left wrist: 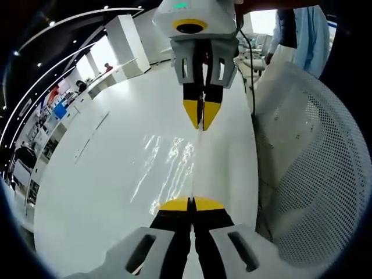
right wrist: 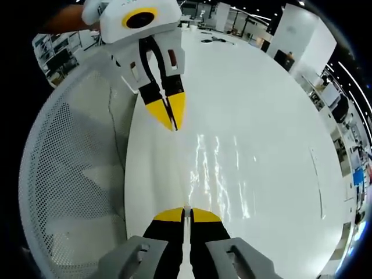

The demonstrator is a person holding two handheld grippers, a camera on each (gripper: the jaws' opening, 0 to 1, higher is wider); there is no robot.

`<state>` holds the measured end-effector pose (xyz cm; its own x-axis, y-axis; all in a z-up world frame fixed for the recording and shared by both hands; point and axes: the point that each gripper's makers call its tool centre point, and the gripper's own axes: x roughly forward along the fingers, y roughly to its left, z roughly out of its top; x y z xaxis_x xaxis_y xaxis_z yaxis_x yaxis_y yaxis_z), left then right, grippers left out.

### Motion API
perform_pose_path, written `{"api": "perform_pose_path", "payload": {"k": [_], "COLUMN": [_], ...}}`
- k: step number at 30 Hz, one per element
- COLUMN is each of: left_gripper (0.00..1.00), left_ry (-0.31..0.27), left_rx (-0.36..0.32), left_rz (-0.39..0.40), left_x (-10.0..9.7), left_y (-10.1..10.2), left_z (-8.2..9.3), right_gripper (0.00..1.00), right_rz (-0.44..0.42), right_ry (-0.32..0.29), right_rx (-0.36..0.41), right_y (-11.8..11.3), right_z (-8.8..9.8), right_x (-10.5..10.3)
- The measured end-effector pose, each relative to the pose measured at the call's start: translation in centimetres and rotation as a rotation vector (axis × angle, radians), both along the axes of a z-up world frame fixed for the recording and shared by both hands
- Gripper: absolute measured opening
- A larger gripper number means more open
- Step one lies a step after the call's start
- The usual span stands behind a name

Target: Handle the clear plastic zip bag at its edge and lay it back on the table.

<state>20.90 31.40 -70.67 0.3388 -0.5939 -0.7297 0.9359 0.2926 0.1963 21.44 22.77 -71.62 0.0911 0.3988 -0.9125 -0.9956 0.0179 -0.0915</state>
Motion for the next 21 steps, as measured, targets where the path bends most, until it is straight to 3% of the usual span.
{"api": "perform_pose_path", "payload": {"k": [21], "left_gripper": [0.00], "left_ry": [0.007], "left_rx": [0.001], "left_rz": [0.008], "left_x": [0.2], "left_y": [0.3], "left_z": [-0.1], "right_gripper": [0.00], "right_rz": [-0.040], "right_ry": [0.011], "right_rx": [-0.013], "right_y": [-1.7], "right_z": [-0.5], "right_x": [0.6]}}
